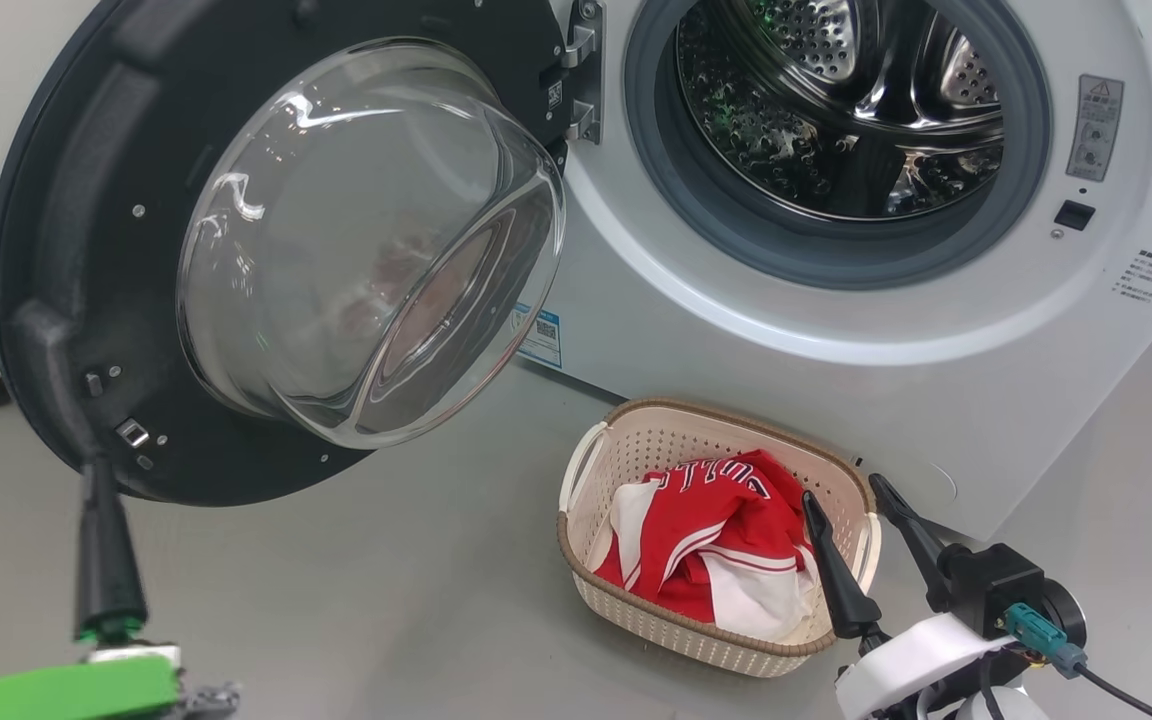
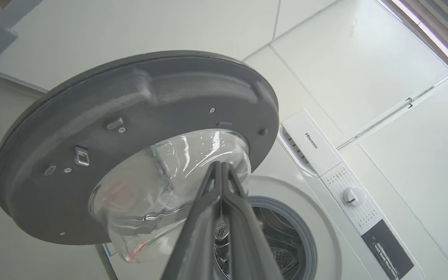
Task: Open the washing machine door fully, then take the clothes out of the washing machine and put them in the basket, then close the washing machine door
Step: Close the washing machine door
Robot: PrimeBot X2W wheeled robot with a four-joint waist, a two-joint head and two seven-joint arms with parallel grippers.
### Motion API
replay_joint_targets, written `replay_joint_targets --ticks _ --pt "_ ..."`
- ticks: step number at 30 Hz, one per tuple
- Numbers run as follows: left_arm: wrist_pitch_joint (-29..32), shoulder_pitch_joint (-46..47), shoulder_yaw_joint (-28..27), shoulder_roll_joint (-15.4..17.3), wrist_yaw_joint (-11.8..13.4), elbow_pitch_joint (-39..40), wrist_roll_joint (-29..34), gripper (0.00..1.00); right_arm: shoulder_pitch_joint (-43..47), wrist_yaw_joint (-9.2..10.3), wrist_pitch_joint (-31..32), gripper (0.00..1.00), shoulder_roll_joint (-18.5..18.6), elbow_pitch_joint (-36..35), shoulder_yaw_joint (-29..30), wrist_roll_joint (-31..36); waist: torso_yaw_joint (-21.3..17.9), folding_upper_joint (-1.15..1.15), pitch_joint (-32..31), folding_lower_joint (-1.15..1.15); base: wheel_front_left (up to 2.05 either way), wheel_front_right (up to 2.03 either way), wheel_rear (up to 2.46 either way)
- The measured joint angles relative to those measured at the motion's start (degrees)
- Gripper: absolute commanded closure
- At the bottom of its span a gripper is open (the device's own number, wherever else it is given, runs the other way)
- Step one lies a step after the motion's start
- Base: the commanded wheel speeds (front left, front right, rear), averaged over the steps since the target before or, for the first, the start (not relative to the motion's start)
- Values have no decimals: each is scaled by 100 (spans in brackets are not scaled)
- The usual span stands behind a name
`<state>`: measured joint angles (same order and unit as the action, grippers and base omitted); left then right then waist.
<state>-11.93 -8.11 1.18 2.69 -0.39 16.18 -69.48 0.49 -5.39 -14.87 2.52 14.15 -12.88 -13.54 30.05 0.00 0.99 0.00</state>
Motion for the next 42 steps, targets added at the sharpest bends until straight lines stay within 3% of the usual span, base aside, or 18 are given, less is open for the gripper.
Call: replay_joint_targets --ticks 6,10,13,21,30,36,42 --pt "-19 324 -1005 -20 -345 302 -1577 100 -5 9 0 0 1 -22 21 1 -20 0 70 0 0 0 0" --pt "229 494 -1545 13 -350 325 -1967 100 -7 52 0 0 0 -66 51 3 -16 0 133 0 0 0 0" --pt "411 729 -1959 288 -334 227 -2331 100 -23 53 0 0 1 -80 57 10 -15 0 203 0 0 0 0" --pt "870 1361 -2934 1106 310 -764 -3304 100 -202 52 0 0 13 -109 20 112 -98 0 400 0 0 0 0" --pt "1518 1866 -3069 1757 661 -1655 -3801 100 -303 49 0 0 94 -121 4 211 -309 0 570 0 0 0 0" --pt "2011 1990 -2684 2237 716 -2246 -3878 100 -394 42 0 0 123 -118 -11 227 -474 0 702 0 0 0 0" --pt "2404 2176 -2332 2470 721 -2709 -3875 100 -524 38 0 0 140 -114 -34 260 -658 0 807 0 0 0 0"
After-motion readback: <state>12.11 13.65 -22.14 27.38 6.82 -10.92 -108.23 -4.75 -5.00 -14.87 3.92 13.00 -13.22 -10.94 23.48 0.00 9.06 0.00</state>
